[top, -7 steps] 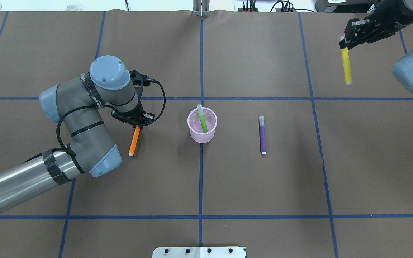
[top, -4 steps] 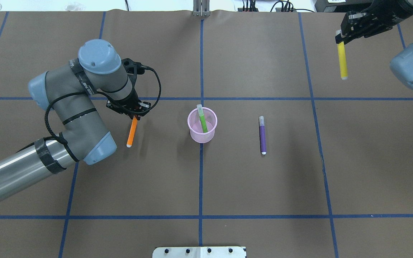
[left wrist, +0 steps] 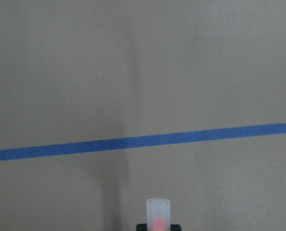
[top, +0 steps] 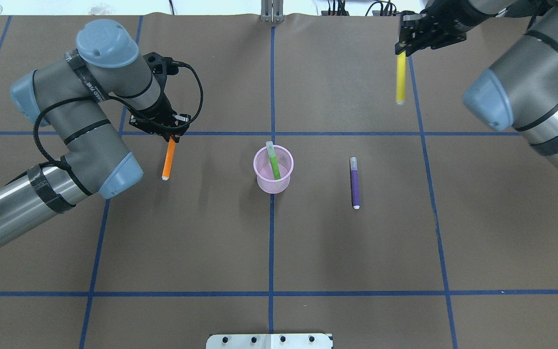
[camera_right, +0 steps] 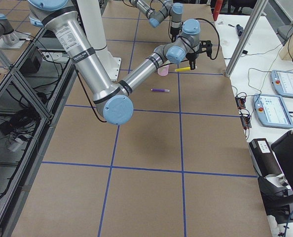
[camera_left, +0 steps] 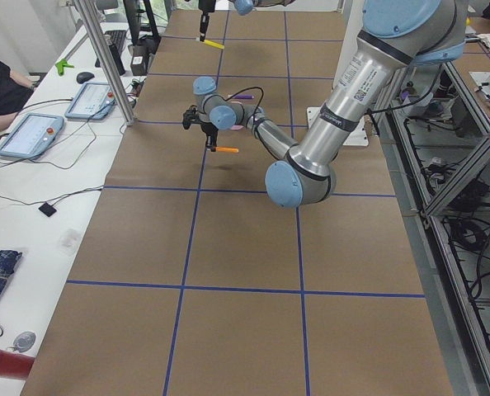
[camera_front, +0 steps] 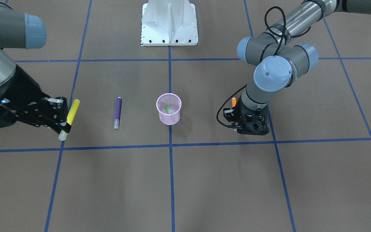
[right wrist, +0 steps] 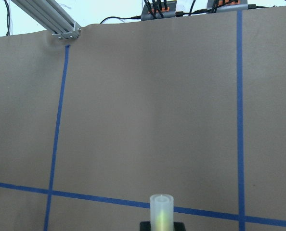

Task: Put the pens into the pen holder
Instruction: 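Lower the yellow marker into the pink cup with the right gripper while left holds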

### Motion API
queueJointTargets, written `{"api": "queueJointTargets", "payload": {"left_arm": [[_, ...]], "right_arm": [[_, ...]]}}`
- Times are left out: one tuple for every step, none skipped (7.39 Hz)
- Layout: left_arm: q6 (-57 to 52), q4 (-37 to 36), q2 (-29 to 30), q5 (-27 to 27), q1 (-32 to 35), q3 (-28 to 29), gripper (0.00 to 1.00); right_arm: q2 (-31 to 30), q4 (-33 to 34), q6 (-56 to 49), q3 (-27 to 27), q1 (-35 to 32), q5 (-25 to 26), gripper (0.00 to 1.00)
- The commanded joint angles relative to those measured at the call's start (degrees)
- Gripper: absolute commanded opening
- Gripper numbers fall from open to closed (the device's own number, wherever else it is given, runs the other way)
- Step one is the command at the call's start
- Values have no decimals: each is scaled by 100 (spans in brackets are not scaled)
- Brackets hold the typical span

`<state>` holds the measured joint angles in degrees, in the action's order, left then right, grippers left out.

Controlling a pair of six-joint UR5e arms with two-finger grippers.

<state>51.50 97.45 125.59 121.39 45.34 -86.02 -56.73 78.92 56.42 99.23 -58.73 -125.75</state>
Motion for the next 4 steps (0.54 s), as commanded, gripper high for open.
{"api": "queueJointTargets", "payload": {"left_arm": [[18,-7,18,25,71,-12,0],[18,-7,44,25,97,-12,0],[35,-15,62,25,97,-12,0],[36,-15,105,34,176,-38,0]], "right_arm": [[442,-17,745,87,842,1048,0],[531,-34,930,175,1280,1757,0],[697,-43,1150,210,1859,2904,0],[698,-52,1161,237,2195,3464,0]]}}
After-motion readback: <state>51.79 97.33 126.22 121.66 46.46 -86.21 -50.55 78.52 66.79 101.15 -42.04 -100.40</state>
